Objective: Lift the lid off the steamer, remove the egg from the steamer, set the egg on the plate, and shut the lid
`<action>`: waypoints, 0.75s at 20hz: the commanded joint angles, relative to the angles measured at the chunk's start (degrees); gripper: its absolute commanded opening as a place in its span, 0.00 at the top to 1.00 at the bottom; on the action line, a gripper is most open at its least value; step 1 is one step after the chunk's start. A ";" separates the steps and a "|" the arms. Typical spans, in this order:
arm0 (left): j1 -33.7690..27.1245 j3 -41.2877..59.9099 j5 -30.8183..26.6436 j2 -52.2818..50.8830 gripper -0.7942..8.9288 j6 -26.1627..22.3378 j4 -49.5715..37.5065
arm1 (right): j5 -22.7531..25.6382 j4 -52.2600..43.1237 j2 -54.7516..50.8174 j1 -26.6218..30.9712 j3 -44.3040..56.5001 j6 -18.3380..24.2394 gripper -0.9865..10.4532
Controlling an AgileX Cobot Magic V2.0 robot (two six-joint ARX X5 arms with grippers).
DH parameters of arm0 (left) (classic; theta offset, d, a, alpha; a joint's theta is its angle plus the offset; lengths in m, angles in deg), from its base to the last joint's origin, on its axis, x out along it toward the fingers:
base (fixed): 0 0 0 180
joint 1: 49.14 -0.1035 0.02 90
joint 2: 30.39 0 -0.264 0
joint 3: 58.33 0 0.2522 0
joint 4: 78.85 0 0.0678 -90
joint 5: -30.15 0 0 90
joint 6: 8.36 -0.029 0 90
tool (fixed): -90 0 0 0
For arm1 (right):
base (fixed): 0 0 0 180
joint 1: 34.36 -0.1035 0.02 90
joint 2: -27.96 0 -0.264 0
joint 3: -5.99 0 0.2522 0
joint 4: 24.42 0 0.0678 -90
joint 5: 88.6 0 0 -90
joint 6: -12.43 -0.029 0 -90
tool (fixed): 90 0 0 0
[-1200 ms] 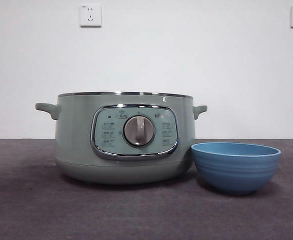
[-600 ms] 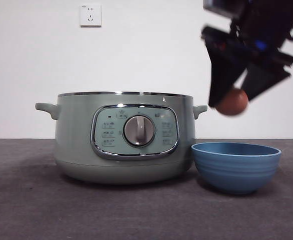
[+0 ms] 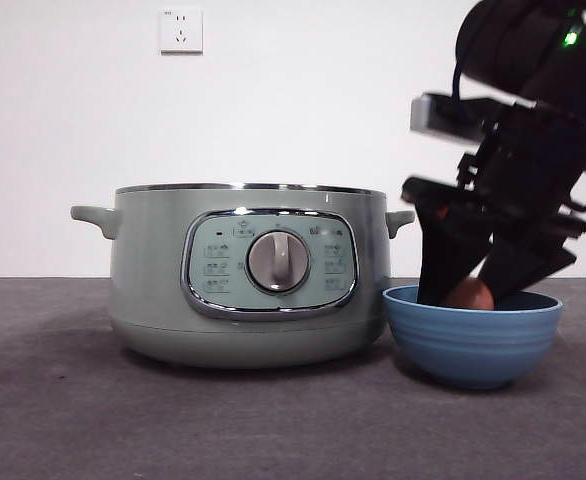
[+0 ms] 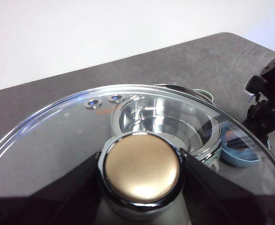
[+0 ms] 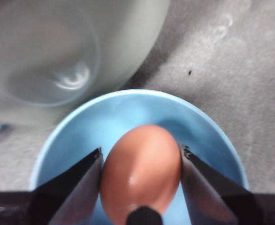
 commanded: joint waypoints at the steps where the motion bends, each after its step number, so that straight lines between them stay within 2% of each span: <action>1: 0.04 -1.01 0.00 -0.42 0.93 0.39 -2.80 | -0.09 -0.92 2.29 -0.07 0.61 -0.31 0.93; 9: 0.04 -1.01 -0.04 0.37 0.93 0.39 -2.49 | -0.11 -0.55 4.90 -0.09 0.61 0.31 0.90; 10: 0.04 -1.01 -0.04 0.77 0.93 0.37 -2.51 | -0.11 -0.02 4.90 -0.09 0.61 0.48 0.88; 12: 0.04 -0.98 -0.02 1.70 0.93 0.37 -2.58 | -0.11 0.04 4.85 -0.17 0.59 0.74 0.68; 13: 0.04 -0.98 0.00 2.25 0.93 0.37 -2.82 | -0.11 0.04 4.83 -0.17 0.59 0.74 0.64; 15: 0.04 -0.98 0.04 3.17 0.93 0.37 -3.96 | -0.11 -0.02 4.55 -0.17 0.59 0.74 0.63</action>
